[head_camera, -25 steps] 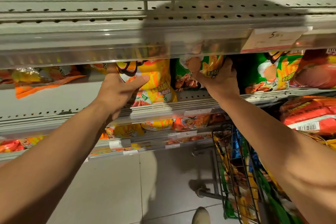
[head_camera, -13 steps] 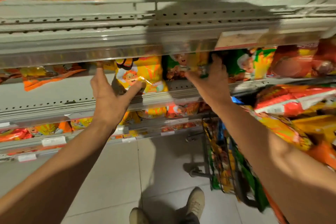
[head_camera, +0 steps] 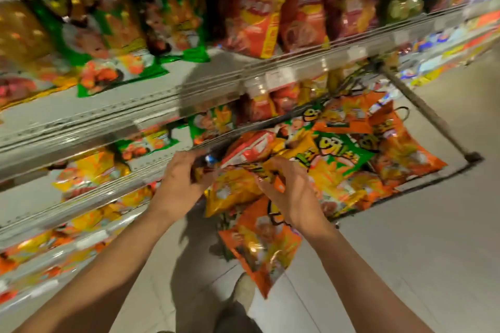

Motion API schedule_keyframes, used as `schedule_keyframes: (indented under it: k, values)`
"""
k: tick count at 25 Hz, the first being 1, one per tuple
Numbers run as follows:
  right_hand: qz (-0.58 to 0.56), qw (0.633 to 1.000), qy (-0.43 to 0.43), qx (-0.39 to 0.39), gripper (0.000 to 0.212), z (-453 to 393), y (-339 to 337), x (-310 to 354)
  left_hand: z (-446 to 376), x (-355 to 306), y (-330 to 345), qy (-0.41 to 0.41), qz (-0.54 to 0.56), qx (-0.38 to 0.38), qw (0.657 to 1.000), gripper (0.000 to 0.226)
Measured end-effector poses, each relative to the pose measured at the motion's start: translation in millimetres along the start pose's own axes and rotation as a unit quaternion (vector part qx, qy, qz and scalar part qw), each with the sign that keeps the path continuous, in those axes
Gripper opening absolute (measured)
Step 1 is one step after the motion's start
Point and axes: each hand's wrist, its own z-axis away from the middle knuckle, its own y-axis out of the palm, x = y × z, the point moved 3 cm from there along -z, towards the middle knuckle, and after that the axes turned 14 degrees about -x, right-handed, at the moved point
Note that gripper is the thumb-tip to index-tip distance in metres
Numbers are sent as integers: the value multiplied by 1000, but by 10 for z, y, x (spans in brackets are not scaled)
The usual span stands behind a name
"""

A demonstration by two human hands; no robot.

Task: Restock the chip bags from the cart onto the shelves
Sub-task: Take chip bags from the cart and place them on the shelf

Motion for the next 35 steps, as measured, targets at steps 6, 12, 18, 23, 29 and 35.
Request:
schedule_keyframes:
  k: [6, 12, 18, 23, 29, 35]
  values:
    - [42, 990, 115, -64, 52, -65, -797, -1148, -81, -461, 896, 10, -60, 150, 987, 53]
    - [116, 989, 86, -15, 67, -447, -836, -1584, 141, -278, 1462, -90, -200, 313, 924, 88]
    - [143, 949, 193, 205, 99, -859, -506, -1779, 345, -86, 1498, -172, -140, 328, 918, 114]
    - [35, 940, 244, 236, 106, -852, -405, -1905, 483, 26, 1380, -193, -70, 267, 941, 30]
    - [-52, 950, 259, 167, 65, -759, -437, -1847, 752, 161, 1322, -205, -74, 230, 949, 10]
    - [-128, 940, 293, 123, 99, -553, -643, -1614, 840, 203, 944, -210, 3, 181, 961, 20]
